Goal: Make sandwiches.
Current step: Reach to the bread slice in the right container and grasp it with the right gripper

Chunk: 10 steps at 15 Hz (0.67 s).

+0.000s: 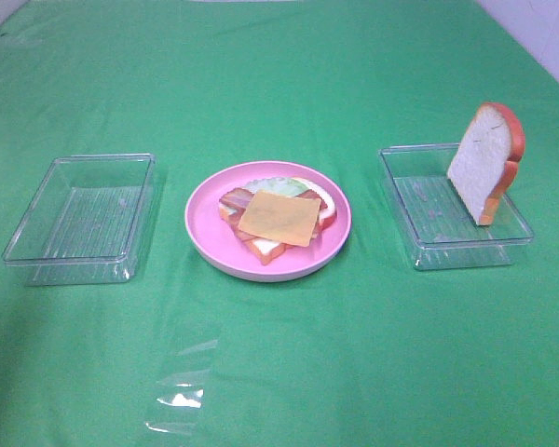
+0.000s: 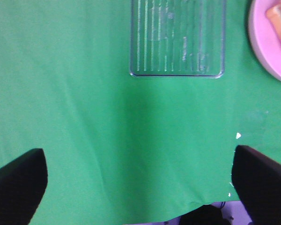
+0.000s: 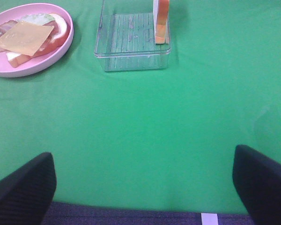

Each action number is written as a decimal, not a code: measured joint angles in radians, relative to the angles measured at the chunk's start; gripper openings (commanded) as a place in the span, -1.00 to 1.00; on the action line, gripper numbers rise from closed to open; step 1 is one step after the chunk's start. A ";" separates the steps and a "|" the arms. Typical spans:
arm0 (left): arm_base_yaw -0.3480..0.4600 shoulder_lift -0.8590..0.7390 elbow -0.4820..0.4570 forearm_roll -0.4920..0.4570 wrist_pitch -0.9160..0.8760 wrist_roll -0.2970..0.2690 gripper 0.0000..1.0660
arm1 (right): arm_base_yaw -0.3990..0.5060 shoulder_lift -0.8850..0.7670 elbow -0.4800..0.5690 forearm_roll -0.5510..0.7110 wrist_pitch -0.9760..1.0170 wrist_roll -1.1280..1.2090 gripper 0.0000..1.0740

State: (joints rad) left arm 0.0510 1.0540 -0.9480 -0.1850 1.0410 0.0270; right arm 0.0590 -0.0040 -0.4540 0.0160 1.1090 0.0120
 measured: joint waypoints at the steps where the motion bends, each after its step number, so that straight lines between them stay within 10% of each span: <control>1: 0.000 -0.105 0.077 0.000 -0.038 0.017 0.86 | 0.000 0.000 0.000 0.000 0.000 0.000 0.82; 10: 0.000 -0.780 0.406 0.008 -0.002 0.074 0.86 | 0.000 0.000 0.000 0.000 0.000 0.000 0.82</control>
State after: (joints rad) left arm 0.0510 0.2740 -0.5420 -0.1770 1.0390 0.1010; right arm 0.0590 -0.0040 -0.4540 0.0160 1.1090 0.0120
